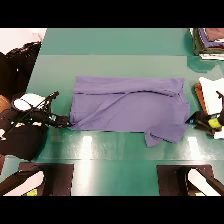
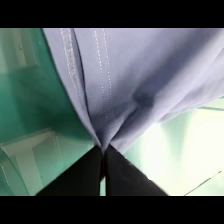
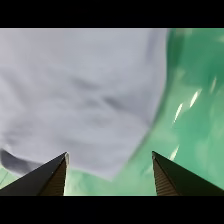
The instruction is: Fold the shirts.
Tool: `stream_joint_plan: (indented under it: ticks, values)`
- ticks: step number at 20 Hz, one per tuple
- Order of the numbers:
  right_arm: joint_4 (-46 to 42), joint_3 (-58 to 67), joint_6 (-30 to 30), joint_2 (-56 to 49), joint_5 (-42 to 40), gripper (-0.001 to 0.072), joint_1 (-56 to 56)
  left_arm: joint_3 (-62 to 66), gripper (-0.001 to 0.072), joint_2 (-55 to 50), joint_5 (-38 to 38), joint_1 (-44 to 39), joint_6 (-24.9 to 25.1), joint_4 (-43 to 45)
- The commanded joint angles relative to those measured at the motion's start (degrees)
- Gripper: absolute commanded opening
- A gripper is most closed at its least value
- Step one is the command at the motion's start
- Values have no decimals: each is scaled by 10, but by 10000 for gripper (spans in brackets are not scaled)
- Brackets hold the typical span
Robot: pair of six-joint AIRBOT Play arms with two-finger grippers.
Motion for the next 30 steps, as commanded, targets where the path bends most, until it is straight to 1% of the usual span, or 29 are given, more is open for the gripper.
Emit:
stream_joint_plan:
  ticks: [1, 2, 3, 5, 6, 7, 8, 9, 10, 12, 14, 16, 19, 21, 22, 24, 26, 28, 30]
  values:
    - [4, -102, 0, 3, -14, 570, -28, 0, 25, 1, 2, 0, 0, -4]
    - [4, -121, 0, 3, -29, 556, -28, 0, 25, 1, 2, 0, 0, -4]
    - [9, -136, 0, 3, -43, 498, -27, 0, 25, 1, 1, 0, 0, -5]
    - [50, -155, -11, 3, -72, 498, -27, 0, 25, 1, 2, 0, 0, -5]
    - [70, -158, -17, 3, -82, 480, -27, 0, 25, 1, 2, 0, 0, -6]
    - [87, -156, -24, 3, -88, 400, -27, 0, 26, 1, 1, 0, 0, -6]
    - [94, -153, -31, 3, -89, 346, -27, 0, 25, 1, 1, 0, 0, -6]
    - [93, -145, -36, 3, -83, 192, -27, 0, 25, 1, -2, 0, -6, -6]
    - [91, -135, -43, 3, -72, 20, -27, 0, 24, 1, -9, 0, -11, -5]
    - [74, -110, -49, 19, -41, 16, -27, 0, 23, 21, -26, 0, -30, 20]
    - [23, -78, -49, 65, -2, 16, -27, 0, 23, 76, -57, 0, -56, 82]
    - [-22, -54, -49, 120, 56, 16, -27, -7, 23, 143, -100, 0, -84, 139]
    - [-62, -50, -46, 216, 109, 16, -27, -44, 24, 248, -174, 0, -127, 158]
    - [-78, -47, -28, 272, 122, 15, -27, -53, 24, 302, -227, 0, -164, 156]
    - [-71, -37, -27, 286, 120, 15, -27, -47, 24, 319, -228, 0, -172, 150]
    - [-55, 3, -26, 273, 110, 14, -12, -10, 24, 320, -191, 0, -181, 136]
    - [-42, 53, -21, 214, 93, 14, 22, 37, 24, 287, -139, 0, -184, 131]
    - [-43, 104, -6, 134, 38, 14, 74, 73, 24, 228, -96, 0, -174, 130]
    - [-43, 155, -6, 46, 0, 14, 122, 106, 24, 150, -45, 0, -168, 122]
